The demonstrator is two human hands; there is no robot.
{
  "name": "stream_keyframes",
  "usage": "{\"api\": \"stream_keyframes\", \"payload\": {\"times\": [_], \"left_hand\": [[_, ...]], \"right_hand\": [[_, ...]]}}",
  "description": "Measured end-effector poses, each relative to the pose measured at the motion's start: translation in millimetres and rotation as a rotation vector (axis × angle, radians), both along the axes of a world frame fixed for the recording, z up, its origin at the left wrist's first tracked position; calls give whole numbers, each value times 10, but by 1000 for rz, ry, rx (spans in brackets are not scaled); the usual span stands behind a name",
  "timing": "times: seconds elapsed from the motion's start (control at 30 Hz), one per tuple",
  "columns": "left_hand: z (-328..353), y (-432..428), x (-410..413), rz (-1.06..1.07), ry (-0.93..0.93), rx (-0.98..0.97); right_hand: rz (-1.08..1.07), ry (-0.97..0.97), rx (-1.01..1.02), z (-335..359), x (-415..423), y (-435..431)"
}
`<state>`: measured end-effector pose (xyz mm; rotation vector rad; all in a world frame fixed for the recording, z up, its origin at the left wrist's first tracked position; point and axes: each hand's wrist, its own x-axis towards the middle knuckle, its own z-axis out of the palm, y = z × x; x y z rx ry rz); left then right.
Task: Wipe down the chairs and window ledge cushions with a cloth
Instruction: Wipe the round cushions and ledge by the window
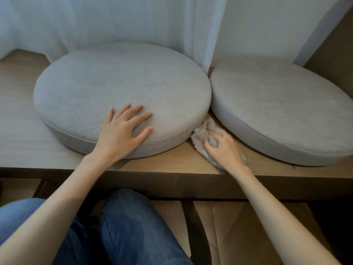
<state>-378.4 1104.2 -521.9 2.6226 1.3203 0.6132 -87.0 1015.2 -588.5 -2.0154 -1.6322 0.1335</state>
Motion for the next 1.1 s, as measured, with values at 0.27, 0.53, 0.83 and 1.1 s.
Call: {"api": "stream_keyframes", "payload": {"times": [0.27,0.53,0.83,1.1], "left_hand": [[-5,-1,-93,-52,-1,15],[79,57,-482,24,0,-62],[150,94,-1221,212,-129,-172],[212,301,-1621,248,-165,-254]], "right_hand": [[13,-43,78,-25,-67,-88],[464,9,115,12,-862,-410],[768,-66,159,-91,-1855,-29],[890,-129,117,-84,-2747,406]]}}
